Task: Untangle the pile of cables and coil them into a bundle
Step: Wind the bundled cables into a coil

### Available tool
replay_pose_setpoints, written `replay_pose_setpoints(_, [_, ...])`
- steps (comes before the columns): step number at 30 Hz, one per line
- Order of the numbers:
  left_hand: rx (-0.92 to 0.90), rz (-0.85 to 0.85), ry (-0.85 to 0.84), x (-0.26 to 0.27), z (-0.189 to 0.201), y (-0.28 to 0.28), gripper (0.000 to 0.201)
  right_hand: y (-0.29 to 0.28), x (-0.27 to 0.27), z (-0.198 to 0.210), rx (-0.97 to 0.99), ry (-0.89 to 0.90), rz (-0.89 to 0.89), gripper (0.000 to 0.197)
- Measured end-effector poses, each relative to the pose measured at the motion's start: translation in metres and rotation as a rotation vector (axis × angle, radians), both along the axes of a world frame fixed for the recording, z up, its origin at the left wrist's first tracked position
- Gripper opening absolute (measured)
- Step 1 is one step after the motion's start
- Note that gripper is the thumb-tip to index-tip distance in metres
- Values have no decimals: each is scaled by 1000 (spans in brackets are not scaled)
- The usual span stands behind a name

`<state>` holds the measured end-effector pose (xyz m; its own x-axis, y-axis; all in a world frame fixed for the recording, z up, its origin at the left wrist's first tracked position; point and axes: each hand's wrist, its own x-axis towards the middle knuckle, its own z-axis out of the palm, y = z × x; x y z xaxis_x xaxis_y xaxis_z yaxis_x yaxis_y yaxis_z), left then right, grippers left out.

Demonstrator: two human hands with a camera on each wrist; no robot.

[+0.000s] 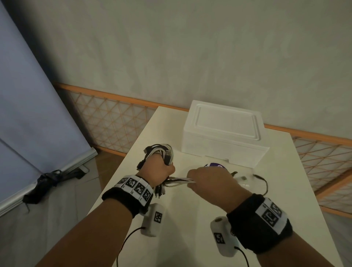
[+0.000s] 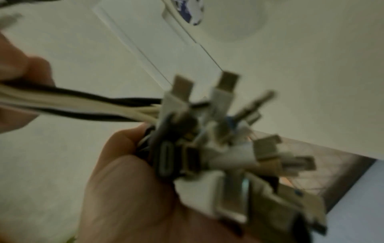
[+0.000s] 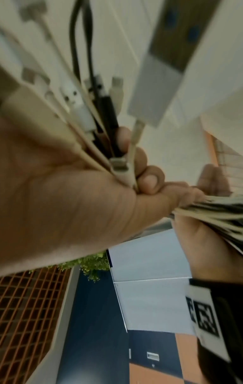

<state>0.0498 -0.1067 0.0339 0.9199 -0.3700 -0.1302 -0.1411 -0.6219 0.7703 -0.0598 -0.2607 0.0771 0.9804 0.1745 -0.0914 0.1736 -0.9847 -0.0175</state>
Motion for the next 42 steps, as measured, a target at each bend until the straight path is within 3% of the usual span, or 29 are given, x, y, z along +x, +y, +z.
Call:
replay_pose_setpoints(4, [10,-135,67,-14,4,-3,17,-17,12,18,31,-98,46,37])
replay_pose_setpoints(6, [-113,-179,186,-20,7,-4,28,-25,17,20,139,-203,117,50])
replay_pose_setpoints(9, [-419,-260,419,-27,4,-3,54,-35,24,19,298,-382,242,34])
replay_pose_setpoints(11, [-565,-340,522,-33,-1,-6,61,-40,29,17,364,-418,286,24])
replay_pose_setpoints(13, [-679,-413,611,-36,-3,-11,50,-44,32,15,471,-404,302,20])
replay_pose_setpoints(16, [-616,-462,545,-43,6,-14,21,-47,37,7,651,-388,349,21])
replay_pose_setpoints(20, [-671,-519,580,-52,19,-16,17,-44,40,4,983,-356,317,29])
replay_pose_setpoints(23, [-716,-541,594,-52,24,-19,10,-36,34,2,1369,-133,157,28])
replay_pose_setpoints(26, [-715,-566,622,-52,24,-18,10,-30,30,-8,1572,30,50,38])
replay_pose_setpoints(33, [-712,-652,664,-62,21,-16,5,-17,26,-13,1630,145,-41,62])
replay_pose_setpoints(38, [-715,-727,640,-61,22,-18,9,-13,31,-9,1638,144,-91,45])
replay_pose_setpoints(42, [-816,-741,736,-57,18,-21,7,-13,33,-9,1661,116,-128,47])
